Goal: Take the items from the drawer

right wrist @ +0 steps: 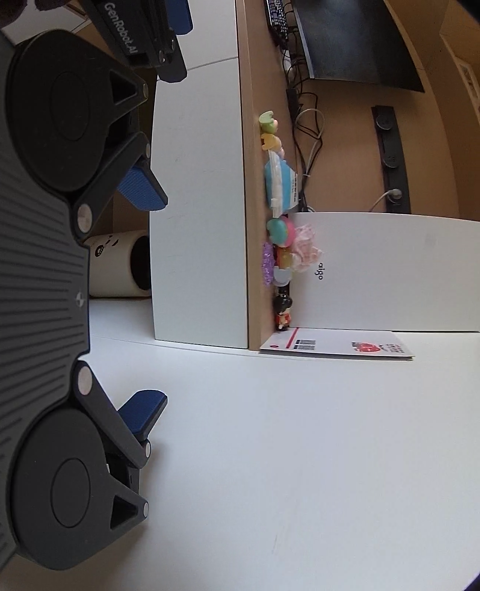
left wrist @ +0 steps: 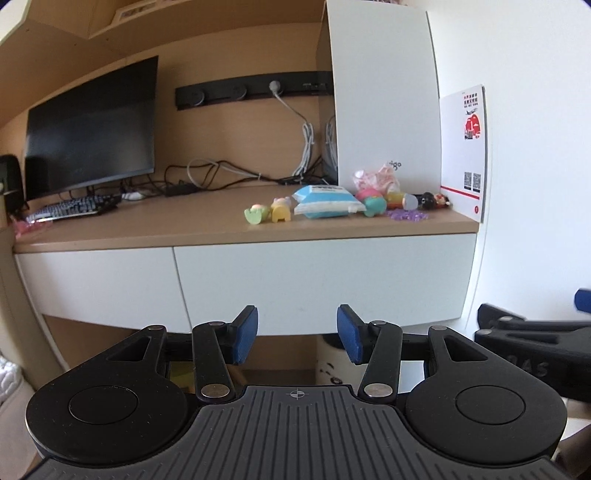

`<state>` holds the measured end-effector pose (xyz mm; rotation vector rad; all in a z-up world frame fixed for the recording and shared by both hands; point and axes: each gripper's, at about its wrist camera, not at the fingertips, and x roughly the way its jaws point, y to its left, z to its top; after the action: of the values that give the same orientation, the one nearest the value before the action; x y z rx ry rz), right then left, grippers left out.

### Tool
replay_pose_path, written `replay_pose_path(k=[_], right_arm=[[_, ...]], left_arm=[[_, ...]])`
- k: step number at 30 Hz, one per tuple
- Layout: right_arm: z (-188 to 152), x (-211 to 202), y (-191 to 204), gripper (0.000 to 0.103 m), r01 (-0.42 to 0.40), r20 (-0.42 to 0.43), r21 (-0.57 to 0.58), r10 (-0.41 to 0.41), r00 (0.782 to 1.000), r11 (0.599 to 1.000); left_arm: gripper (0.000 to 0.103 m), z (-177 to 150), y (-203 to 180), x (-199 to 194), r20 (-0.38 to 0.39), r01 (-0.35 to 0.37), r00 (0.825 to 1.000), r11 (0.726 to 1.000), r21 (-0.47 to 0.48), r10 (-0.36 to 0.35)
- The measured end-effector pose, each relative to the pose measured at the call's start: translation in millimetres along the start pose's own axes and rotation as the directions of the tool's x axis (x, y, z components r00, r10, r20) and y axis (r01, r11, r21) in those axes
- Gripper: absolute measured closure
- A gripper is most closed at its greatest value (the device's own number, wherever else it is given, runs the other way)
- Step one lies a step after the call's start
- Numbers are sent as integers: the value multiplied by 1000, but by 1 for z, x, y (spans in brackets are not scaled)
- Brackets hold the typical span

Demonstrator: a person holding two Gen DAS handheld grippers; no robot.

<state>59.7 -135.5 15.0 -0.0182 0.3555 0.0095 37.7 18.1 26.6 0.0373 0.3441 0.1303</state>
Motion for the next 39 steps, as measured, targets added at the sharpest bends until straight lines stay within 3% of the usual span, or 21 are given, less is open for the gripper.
replay_pose_path(k=[11, 39], right_arm=[[-1, 10, -11, 0, 5, -67, 57, -1, 998, 998], [-3, 3, -5, 0, -6, -65, 6, 6, 998, 1000]], left_arm=[[51, -9, 9, -7, -17, -33, 999, 998, -50, 32], [51, -17, 8, -12, -40, -32, 999, 998, -55, 30]])
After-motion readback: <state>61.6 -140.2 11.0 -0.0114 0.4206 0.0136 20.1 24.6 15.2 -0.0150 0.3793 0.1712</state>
